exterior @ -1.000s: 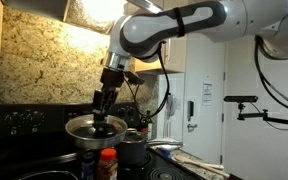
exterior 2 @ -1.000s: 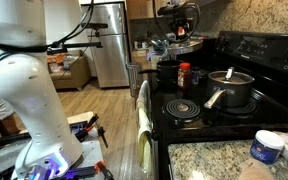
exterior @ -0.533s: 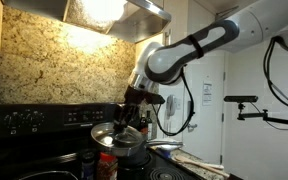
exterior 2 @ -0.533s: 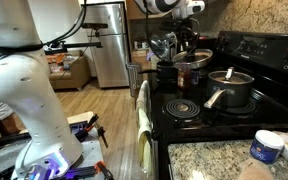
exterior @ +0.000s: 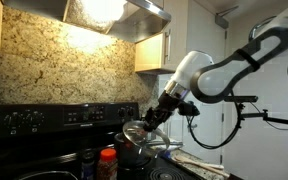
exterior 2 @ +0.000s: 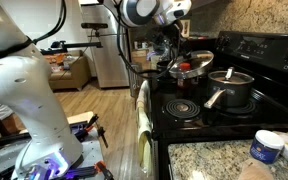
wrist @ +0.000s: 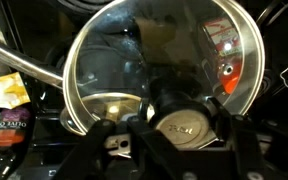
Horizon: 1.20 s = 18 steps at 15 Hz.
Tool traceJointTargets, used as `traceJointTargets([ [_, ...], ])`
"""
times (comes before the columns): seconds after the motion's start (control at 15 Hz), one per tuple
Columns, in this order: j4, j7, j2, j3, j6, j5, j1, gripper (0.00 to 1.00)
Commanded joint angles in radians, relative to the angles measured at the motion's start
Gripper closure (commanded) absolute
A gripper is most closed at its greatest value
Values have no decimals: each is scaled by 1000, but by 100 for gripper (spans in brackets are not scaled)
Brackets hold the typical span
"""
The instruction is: Uncover the pot on the left, put the lid on the stove, and then put the wooden spoon inside the pot
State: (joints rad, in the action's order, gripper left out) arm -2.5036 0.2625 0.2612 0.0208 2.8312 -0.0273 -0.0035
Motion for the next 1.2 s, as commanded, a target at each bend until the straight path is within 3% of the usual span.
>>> traceJointTargets([
  [0.0,-57,-12,50,-26,6,21,-28,41],
  [0.27,-162,0,165,-43,8,26,-40,41],
  [0.33,-117,15,123,-62,-33,7,-57,66],
  [0.4,-66,68,75,-100,-100,-19,-93,66],
  [0.47,-37,35,36,-73,-141,24,-52,66],
  [0.53,-7,73,1,-96,-191,-1,-82,66],
  [0.8,105,68,-119,-59,-313,31,-52,66],
  [1.13,194,53,-200,-29,-316,89,-38,66],
])
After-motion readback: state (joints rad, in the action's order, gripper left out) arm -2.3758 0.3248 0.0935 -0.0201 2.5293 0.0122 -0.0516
